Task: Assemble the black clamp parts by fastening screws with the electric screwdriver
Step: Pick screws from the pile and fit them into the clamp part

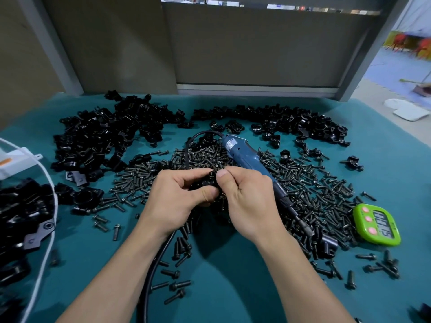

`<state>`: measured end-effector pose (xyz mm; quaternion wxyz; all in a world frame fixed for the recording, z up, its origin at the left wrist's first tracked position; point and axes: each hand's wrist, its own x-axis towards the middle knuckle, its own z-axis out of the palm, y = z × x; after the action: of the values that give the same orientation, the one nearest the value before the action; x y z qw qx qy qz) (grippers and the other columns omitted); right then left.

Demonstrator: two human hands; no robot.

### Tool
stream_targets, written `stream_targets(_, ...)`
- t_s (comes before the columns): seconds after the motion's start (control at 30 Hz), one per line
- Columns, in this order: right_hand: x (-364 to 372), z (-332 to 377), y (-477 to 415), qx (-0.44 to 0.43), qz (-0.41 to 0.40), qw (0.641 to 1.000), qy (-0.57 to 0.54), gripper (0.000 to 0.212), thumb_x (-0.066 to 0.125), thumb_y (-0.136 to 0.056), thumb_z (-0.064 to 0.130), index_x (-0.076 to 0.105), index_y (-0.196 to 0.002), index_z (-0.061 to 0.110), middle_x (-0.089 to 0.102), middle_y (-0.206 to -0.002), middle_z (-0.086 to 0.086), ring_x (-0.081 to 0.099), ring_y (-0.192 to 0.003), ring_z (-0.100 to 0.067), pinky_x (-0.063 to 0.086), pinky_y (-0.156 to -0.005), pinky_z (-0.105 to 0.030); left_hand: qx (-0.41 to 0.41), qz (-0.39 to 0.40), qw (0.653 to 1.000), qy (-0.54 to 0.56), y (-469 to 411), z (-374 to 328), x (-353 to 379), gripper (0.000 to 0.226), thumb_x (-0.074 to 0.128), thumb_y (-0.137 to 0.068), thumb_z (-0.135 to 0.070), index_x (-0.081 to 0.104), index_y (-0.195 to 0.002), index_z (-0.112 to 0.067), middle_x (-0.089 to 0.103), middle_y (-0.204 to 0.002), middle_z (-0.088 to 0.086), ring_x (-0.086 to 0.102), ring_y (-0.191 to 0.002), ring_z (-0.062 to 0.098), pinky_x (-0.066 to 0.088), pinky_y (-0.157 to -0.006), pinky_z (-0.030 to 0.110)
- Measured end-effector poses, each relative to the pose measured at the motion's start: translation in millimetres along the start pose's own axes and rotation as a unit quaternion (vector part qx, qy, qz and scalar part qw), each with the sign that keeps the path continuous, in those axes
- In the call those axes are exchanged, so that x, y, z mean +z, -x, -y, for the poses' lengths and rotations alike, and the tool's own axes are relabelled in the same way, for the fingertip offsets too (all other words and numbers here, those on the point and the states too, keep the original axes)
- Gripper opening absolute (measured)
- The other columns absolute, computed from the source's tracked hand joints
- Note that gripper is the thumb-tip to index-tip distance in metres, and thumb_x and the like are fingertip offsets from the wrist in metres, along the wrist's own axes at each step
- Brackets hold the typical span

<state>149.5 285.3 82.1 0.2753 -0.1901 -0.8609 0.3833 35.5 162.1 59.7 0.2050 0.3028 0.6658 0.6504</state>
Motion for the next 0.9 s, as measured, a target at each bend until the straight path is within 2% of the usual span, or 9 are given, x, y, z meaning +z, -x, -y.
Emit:
stream_targets(0.1,5,0,1,0.041,-0.003,0.999,0.015,0.055,0.05,-0.106,0.041,0.043,-0.055,0.021,0.051,-0.049,0.015,0.049,-0.053,-0.007,0.035,-0.051,-0.021,0.015,-0.012,0.998,-0.054,0,1,0,0.042,0.09,-0.076,-0.004,0.082,-0.113,-0.022,0.081,-0.106,-0.005,0.077,-0.097,0.015,0.06,-0.087,0.035)
stream_targets(0.27,-7,-3,4,0.007,0.026,0.999,-0.038,0.025,0.058,-0.103,0.026,0.058,-0.078,0.025,0.066,-0.063,0.004,0.055,-0.055,-0.009,0.04,-0.053,-0.021,0.004,-0.043,0.999,-0.027,0,-3,8,0.039,0.091,-0.075,-0.013,0.077,-0.096,-0.042,0.081,-0.085,-0.005,0.077,-0.067,0.014,0.06,-0.062,0.024)
stream_targets(0.43,2,-1,0,0.022,-0.012,0.999,0.035,0.05,0.053,-0.105,0.031,0.042,-0.058,0.02,0.052,-0.053,0.015,0.047,-0.055,-0.008,0.034,-0.053,-0.017,0.001,-0.026,0.999,-0.031,3,0,8,0.037,0.089,-0.079,-0.008,0.081,-0.103,-0.034,0.081,-0.085,-0.002,0.077,-0.069,0.016,0.06,-0.061,0.025)
stream_targets(0.5,3,-1,1,0.035,-0.005,0.999,0.02,0.051,0.052,-0.105,0.037,0.043,-0.057,0.021,0.051,-0.05,0.016,0.048,-0.053,-0.006,0.035,-0.052,-0.017,-0.003,-0.032,0.999,-0.033,3,0,8,0.036,0.091,-0.077,-0.017,0.08,-0.11,-0.026,0.081,-0.085,-0.002,0.077,-0.069,0.017,0.06,-0.063,0.027)
stream_targets(0.6,-4,-3,4,0.034,0.043,0.997,-0.062,0.033,0.057,-0.103,0.031,0.055,-0.071,0.023,0.059,-0.055,0.006,0.048,-0.051,-0.004,0.036,-0.052,-0.019,-0.005,-0.05,0.998,-0.023,2,0,8,0.042,0.089,-0.065,-0.04,0.077,-0.105,-0.035,0.081,-0.083,-0.003,0.076,-0.066,0.017,0.06,-0.061,0.027)
stream_targets(0.7,-7,-4,2,0.026,0.051,0.997,-0.05,0.039,0.059,-0.102,0.027,0.051,-0.066,0.016,0.046,-0.052,0.006,0.04,-0.052,-0.006,0.033,-0.053,-0.025,0.002,-0.02,0.999,-0.036,1,4,5,0.041,0.097,-0.067,-0.031,0.081,-0.105,-0.034,0.082,-0.09,-0.004,0.078,-0.076,0.015,0.062,-0.072,0.034)
stream_targets(0.77,-4,-1,1,0.033,0.043,0.998,-0.028,0.049,0.056,-0.103,0.03,0.043,-0.06,0.013,0.038,-0.05,0.007,0.036,-0.051,-0.008,0.029,-0.051,-0.024,0.011,-0.021,0.998,-0.058,2,4,4,0.042,0.091,-0.066,-0.034,0.083,-0.107,-0.034,0.081,-0.097,-0.009,0.077,-0.084,0.01,0.061,-0.081,0.037)
stream_targets(0.83,-4,1,1,0.051,0.019,0.998,-0.006,0.051,0.05,-0.105,0.037,0.043,-0.061,0.013,0.043,-0.05,0.003,0.04,-0.05,-0.008,0.033,-0.052,-0.027,0.014,-0.04,0.997,-0.068,1,3,6,0.037,0.089,-0.066,-0.035,0.081,-0.101,-0.044,0.081,-0.097,-0.013,0.077,-0.084,0.007,0.062,-0.083,0.037)
stream_targets(0.9,-11,0,-2,0.064,-0.063,0.995,0.033,0.043,0.044,-0.105,0.044,0.054,-0.072,0.018,0.057,-0.058,0.004,0.054,-0.06,-0.011,0.042,-0.06,-0.035,0.009,-0.076,0.995,-0.066,-1,4,8,0.038,0.093,-0.072,-0.027,0.078,-0.1,-0.047,0.081,-0.098,-0.01,0.078,-0.083,0.011,0.064,-0.086,0.042)
